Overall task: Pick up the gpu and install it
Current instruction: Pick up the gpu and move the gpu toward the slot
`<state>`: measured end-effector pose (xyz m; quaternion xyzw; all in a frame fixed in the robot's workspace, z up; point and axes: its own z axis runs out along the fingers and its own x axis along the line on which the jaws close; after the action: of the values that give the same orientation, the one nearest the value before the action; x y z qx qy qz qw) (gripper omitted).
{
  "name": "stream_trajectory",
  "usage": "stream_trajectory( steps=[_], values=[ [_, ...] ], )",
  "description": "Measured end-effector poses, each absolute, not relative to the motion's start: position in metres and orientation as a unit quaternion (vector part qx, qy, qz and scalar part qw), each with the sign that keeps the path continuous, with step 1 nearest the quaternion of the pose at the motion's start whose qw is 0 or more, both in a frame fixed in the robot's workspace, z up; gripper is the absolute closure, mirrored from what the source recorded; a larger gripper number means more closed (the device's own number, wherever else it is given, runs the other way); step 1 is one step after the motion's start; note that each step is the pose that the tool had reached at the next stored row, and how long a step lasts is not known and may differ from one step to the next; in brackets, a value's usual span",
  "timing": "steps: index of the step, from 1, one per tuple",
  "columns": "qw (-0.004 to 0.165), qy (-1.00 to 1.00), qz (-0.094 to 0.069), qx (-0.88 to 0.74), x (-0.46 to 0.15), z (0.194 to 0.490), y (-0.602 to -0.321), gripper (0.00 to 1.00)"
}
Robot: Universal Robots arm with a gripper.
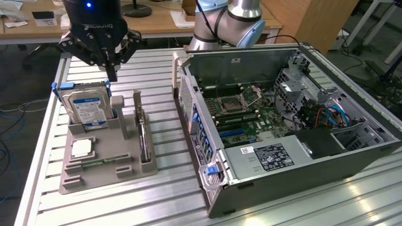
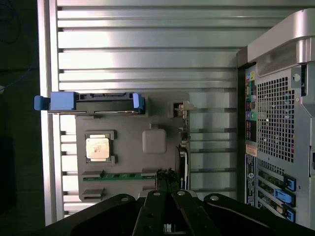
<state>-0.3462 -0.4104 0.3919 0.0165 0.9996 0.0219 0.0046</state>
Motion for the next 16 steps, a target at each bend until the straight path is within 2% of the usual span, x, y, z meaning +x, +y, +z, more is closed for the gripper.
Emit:
stream_trajectory(
  steps=[16],
  values=[
    [0.005,1.0,0.022,0.017,-0.3463,0.3919,-0.4104,0.9]
  ],
)
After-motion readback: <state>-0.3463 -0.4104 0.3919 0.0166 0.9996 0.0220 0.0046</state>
